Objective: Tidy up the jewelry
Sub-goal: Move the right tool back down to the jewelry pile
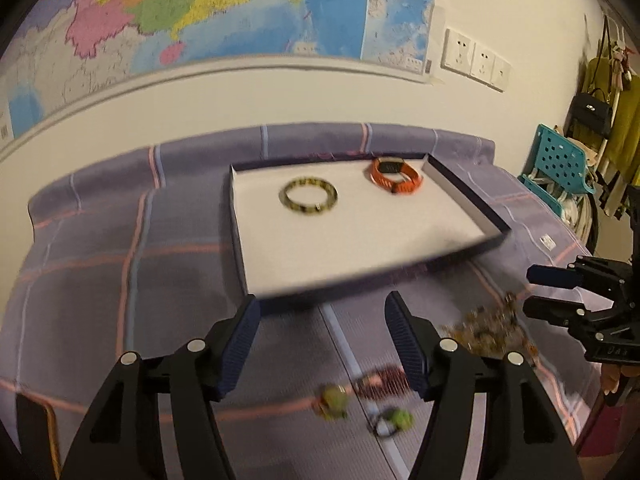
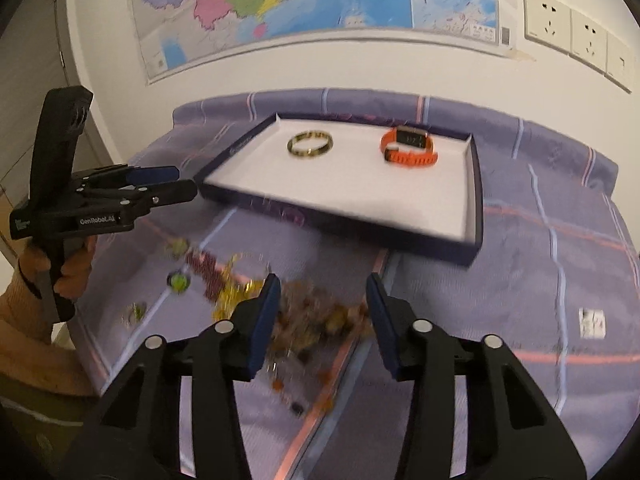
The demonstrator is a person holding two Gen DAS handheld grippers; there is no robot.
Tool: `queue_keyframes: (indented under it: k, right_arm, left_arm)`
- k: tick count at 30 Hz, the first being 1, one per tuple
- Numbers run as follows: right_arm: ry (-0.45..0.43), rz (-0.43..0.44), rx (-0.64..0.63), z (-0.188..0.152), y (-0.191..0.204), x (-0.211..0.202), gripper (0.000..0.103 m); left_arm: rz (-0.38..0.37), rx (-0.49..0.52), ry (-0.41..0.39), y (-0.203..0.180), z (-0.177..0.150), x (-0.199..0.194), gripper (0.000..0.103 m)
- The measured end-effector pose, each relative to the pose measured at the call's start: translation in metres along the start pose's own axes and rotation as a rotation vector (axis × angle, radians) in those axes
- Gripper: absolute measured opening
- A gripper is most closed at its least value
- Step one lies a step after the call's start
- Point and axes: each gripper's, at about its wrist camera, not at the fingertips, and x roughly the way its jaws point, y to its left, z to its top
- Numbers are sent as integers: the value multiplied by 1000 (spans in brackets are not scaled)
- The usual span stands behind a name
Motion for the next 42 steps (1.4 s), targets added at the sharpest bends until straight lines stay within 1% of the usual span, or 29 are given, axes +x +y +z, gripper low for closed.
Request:
queue_keyframes:
  k: [2,5,6,8,12,18,22,26,27,29,33,36,38,39,40,42]
  right_arm:
    - [16,2,20,-8,-1,0,42]
    - [36,-3,60,-23,-4,0,42]
    - [40,-16,63,-26,-3,-1,41]
    - [38,-13,62,-30,0,-3,39]
    - [13,-8,7,-26,16,-4,38]
    - [18,-9,-67,-18,34,12,34]
    - [32,-42,-97,-18,36,18,33]
    - [43,-49,-95,-20,34,21,31]
    - [44,-47,-94,-20,34,21,27]
    - [47,-39,-88,-20,33,21,24]
    - [46,-25,-64,-19,29,19,21]
    - [29,2,-14,-16,21,12,21]
    - [19,21,8,-15,16,6,15]
    - [11,34,22,-14,14,3,5]
    - [3,43,33,-12,12,1,1]
    - [-18,50,51,-9,7,-6,1]
  left_arm:
    - [-21,-18,14,-1,-12,-2,62]
    - [-21,-9,28,-4,-24,-4,62]
    - [-24,-8,32,-3,-26,-4,62]
    - [-31,-3,40,-4,-32,-7,62]
    - [-31,5,38,-5,-40,-11,63]
    - [-30,2,48,-7,-46,-13,64]
    - [-29,-2,57,-7,-49,-12,64]
    - [-34,-9,65,-8,-50,-10,64]
    - [-35,-10,67,-8,-50,-10,64]
    - [-37,-9,69,-9,-51,-10,64]
    - [-37,-9,71,-9,-52,-10,64]
    - [-39,-17,72,-7,-52,-9,64]
    - [-42,-19,75,-7,-53,-9,65]
    - [-42,-19,76,-7,-53,-8,65]
    - [-43,-18,75,-7,-53,-9,65]
    - [-47,-17,74,-8,-53,-9,65]
